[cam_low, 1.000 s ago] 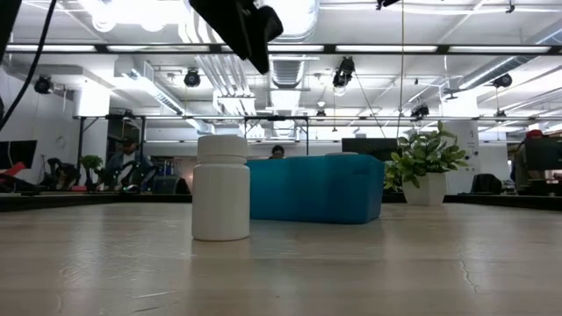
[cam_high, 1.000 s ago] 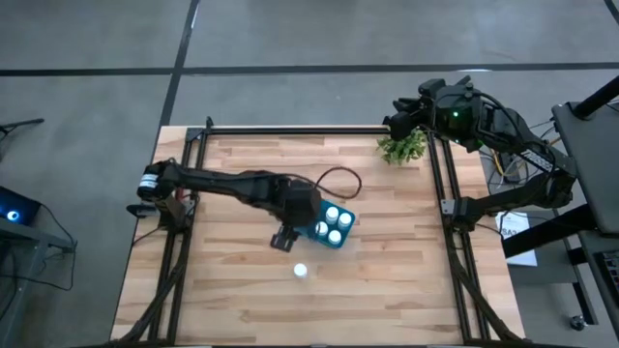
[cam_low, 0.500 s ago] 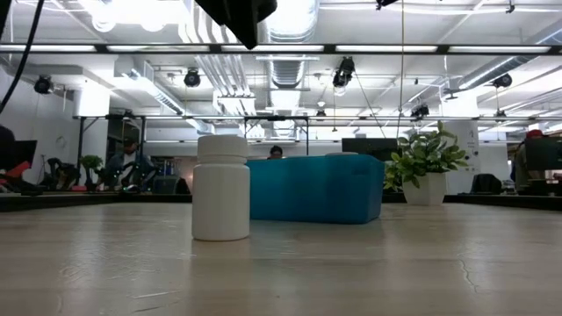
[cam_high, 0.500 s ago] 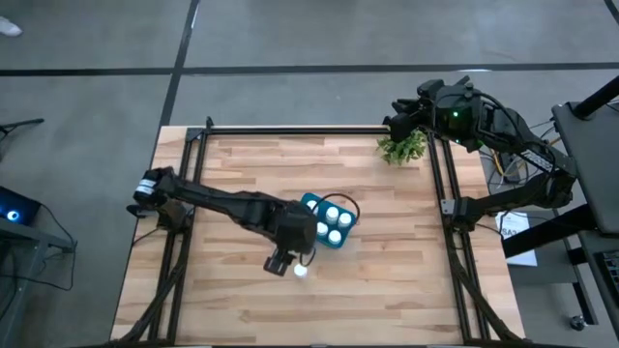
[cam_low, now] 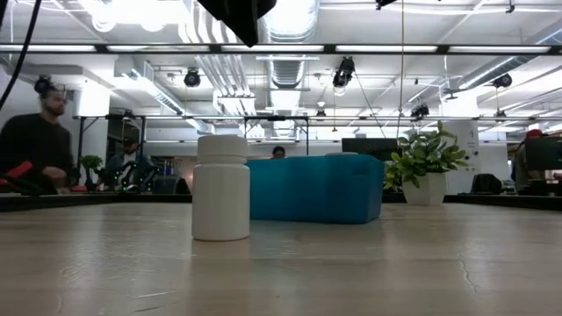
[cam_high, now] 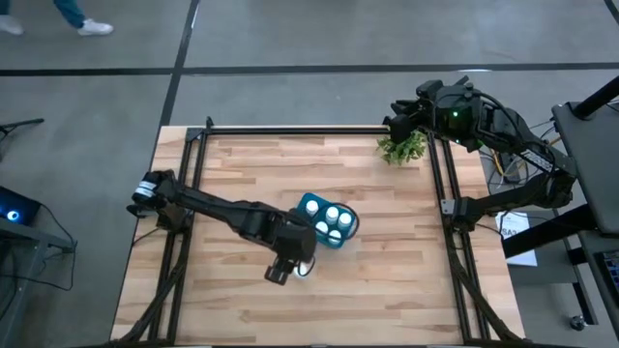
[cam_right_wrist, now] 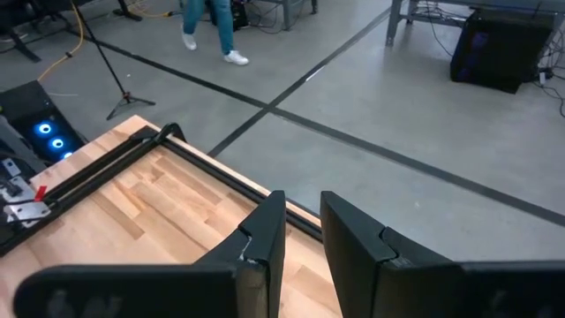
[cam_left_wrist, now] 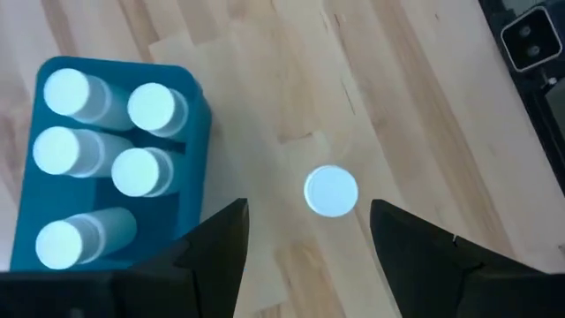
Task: Pick and place pill bottles into a basket
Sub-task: Put the white pill bottle into the blue bin
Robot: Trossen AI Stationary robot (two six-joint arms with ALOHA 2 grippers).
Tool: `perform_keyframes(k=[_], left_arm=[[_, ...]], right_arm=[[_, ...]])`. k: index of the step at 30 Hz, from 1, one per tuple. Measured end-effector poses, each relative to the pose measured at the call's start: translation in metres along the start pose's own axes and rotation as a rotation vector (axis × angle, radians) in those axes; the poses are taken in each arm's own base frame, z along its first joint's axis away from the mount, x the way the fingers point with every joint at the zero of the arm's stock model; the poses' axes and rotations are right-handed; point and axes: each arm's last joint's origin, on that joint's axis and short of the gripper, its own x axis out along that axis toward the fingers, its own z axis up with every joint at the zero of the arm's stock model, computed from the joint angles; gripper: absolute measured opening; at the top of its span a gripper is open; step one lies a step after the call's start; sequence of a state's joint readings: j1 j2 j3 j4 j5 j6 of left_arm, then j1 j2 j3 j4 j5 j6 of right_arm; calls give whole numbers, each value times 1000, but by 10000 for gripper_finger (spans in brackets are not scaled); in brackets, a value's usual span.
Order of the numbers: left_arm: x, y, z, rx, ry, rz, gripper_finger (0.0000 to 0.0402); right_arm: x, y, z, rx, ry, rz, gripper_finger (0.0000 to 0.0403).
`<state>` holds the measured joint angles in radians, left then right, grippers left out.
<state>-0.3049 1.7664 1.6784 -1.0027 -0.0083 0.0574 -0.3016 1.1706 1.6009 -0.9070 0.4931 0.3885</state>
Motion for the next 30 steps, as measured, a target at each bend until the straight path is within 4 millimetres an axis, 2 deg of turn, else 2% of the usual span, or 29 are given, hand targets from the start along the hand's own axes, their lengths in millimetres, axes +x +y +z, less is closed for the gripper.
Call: perform_keyframes(k=[18,27,30], left_arm=[[36,-14,-17,-51,18,-68,219],[75,-20,-15,-42,84,-96,219],[81,-21,-15,-41,97,-96,219]], right_arm=[[0,1,0,4,9,21,68],[1,1,-1,2,15,28,68],[1,1,-1,1,19,35,68]])
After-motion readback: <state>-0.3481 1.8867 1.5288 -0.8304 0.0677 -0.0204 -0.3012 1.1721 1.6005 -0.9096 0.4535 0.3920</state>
